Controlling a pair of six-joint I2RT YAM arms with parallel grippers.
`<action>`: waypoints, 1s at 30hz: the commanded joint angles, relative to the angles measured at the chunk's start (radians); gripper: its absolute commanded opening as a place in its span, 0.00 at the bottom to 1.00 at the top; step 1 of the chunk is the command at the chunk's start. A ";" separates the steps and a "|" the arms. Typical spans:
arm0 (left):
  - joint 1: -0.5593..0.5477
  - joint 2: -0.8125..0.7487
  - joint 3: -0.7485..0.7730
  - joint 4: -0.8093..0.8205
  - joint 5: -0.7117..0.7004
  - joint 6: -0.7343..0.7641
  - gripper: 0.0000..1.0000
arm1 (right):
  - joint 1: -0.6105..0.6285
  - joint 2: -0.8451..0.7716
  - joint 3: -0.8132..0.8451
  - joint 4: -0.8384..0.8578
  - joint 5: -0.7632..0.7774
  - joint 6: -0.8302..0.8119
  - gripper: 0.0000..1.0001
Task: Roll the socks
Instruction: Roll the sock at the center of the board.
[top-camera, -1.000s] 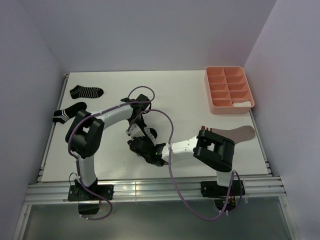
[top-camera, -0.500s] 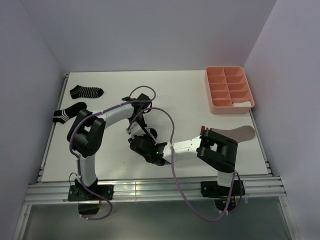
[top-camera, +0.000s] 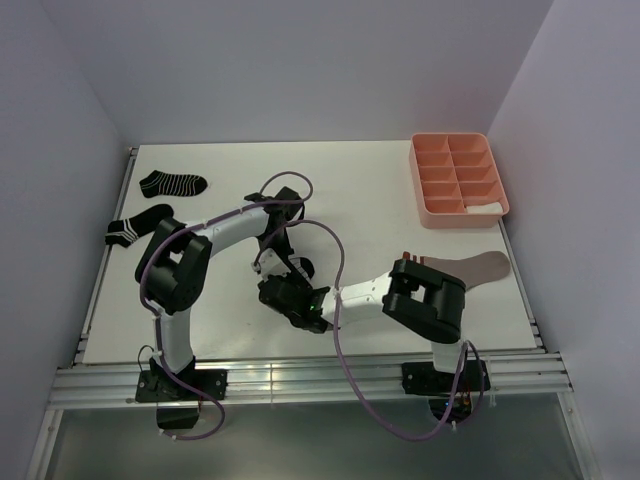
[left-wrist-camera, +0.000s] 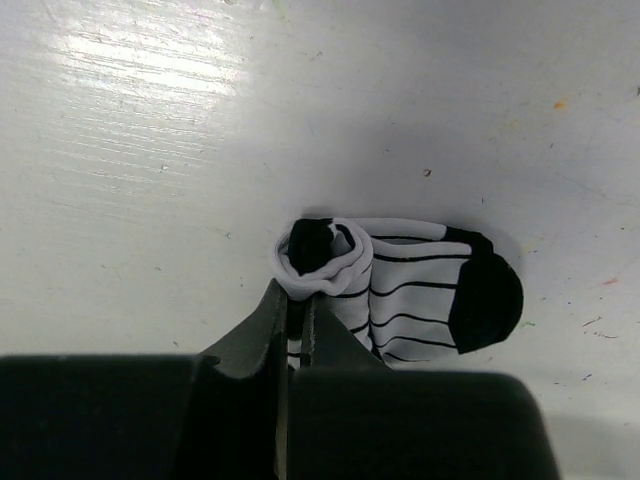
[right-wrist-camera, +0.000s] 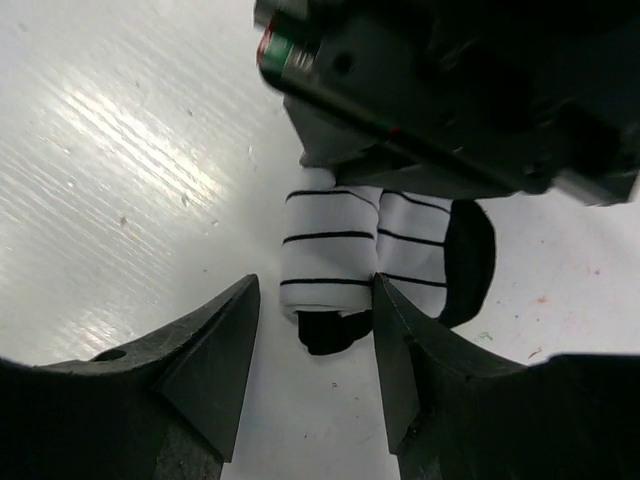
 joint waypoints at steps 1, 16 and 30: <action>-0.012 0.043 -0.031 -0.072 0.009 0.023 0.00 | -0.003 0.039 0.025 0.014 0.008 0.010 0.56; -0.011 -0.030 -0.092 0.000 0.054 -0.037 0.23 | -0.101 -0.019 -0.102 0.063 -0.278 0.180 0.00; 0.052 -0.342 -0.342 0.305 0.120 -0.227 0.66 | -0.413 -0.028 -0.334 0.397 -1.047 0.493 0.00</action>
